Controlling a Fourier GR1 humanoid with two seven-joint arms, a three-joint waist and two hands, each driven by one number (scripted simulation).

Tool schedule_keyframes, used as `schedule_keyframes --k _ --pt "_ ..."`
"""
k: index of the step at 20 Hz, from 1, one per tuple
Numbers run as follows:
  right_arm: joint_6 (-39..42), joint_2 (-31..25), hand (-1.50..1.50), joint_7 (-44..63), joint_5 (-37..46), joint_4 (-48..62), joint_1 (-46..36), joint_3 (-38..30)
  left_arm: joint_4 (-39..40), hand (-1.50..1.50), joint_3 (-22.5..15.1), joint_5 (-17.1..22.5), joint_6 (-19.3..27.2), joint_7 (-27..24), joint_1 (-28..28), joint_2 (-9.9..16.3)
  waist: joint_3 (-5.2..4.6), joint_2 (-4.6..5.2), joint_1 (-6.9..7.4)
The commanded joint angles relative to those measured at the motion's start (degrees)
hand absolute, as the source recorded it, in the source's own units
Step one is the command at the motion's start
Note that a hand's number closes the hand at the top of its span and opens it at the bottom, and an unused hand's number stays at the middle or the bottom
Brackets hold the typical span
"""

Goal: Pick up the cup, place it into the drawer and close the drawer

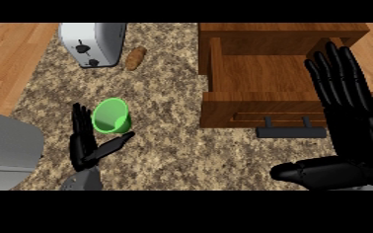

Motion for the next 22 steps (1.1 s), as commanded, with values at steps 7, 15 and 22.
schedule_keyframes --k 7,15,22 --pt "2.1 -2.6 -1.50 -0.6 -4.0 1.3 -1.5 -5.1 12.8 -1.50 2.2 1.6 -5.6 -5.8 -6.9 2.9 0.00 0.03 -0.03" --pt "2.6 -1.1 -1.50 -2.1 -3.4 2.4 -0.2 -3.0 15.9 -1.50 3.5 4.4 -8.1 -6.8 -10.1 2.7 0.01 0.00 0.03" --pt "0.5 0.9 -1.50 1.6 0.6 -5.7 4.5 2.0 24.9 -1.50 4.7 5.5 -15.6 -10.7 -14.5 3.1 -0.03 0.09 -0.38"
